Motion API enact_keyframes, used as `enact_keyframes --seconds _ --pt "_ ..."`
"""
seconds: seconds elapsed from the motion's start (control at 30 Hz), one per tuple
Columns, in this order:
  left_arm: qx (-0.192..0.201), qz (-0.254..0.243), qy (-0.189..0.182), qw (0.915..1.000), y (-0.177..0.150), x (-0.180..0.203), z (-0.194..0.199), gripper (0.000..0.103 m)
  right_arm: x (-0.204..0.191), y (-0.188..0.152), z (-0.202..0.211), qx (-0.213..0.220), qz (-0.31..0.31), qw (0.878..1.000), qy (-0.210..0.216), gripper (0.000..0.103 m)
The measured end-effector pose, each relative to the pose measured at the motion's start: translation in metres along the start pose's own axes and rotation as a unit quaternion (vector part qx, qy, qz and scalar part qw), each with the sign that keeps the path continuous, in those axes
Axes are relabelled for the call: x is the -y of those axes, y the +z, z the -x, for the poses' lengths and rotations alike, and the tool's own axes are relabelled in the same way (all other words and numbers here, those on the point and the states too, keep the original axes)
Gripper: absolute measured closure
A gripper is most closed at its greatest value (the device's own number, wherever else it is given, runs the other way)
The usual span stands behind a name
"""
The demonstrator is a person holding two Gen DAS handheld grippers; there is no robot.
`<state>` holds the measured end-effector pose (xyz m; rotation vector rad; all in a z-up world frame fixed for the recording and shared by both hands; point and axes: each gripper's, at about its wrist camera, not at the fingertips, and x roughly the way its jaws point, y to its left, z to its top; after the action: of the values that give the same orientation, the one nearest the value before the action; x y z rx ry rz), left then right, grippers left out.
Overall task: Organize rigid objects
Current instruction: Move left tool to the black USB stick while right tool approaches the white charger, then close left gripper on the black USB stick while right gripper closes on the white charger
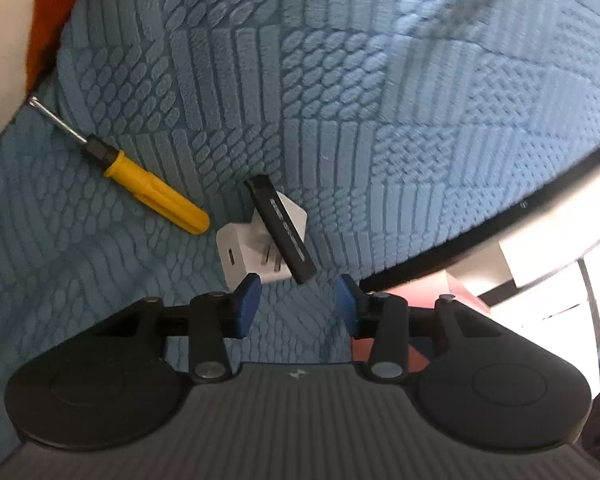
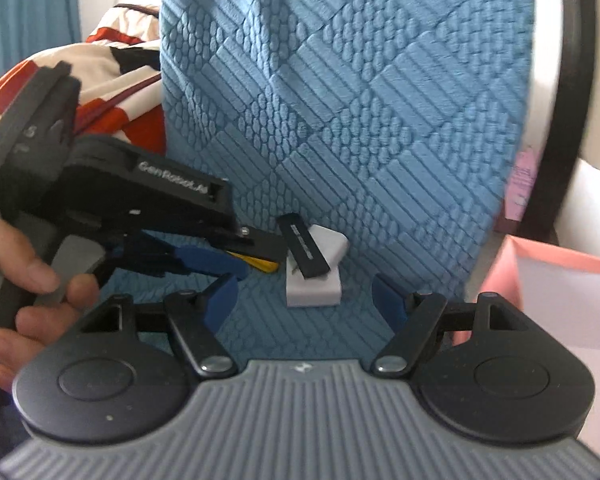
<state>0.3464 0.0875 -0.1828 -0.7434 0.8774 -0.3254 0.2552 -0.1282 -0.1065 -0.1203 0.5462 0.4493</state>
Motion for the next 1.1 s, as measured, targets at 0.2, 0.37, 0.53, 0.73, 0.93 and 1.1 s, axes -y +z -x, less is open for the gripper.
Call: enact_keyframes --seconds 0.2,0.37,0.53,0.73,0.93,1.1 --pt "-0.003 0.06 -0.013 0.9981 0.022 -0.02 -0.019 0.059 0.007 0.005 -0.036 -0.008 0.0 1.0 0.016 0.027" --pt "-0.007 0.098 -0.019 0.995 0.028 -0.025 -0.032 0.063 0.011 0.004 -0.065 -0.024 -0.001 1.0 0.01 0.027" --pt "-0.014 0.106 -0.009 0.9942 0.026 -0.018 -0.046 0.068 0.011 0.003 -0.089 -0.047 -0.016 0.999 0.015 0.027" --pt "-0.024 0.105 -0.012 0.9941 0.023 -0.016 -0.054 0.084 0.002 -0.001 -0.103 -0.058 -0.012 0.998 0.026 0.028" --pt "-0.023 0.12 -0.026 0.9922 0.019 -0.022 -0.047 0.091 -0.01 -0.002 -0.108 -0.048 0.017 0.999 0.006 0.037" --pt "-0.018 0.124 -0.032 0.9915 0.016 -0.028 -0.046 0.093 -0.01 -0.001 -0.11 -0.048 0.015 0.999 0.001 0.062"
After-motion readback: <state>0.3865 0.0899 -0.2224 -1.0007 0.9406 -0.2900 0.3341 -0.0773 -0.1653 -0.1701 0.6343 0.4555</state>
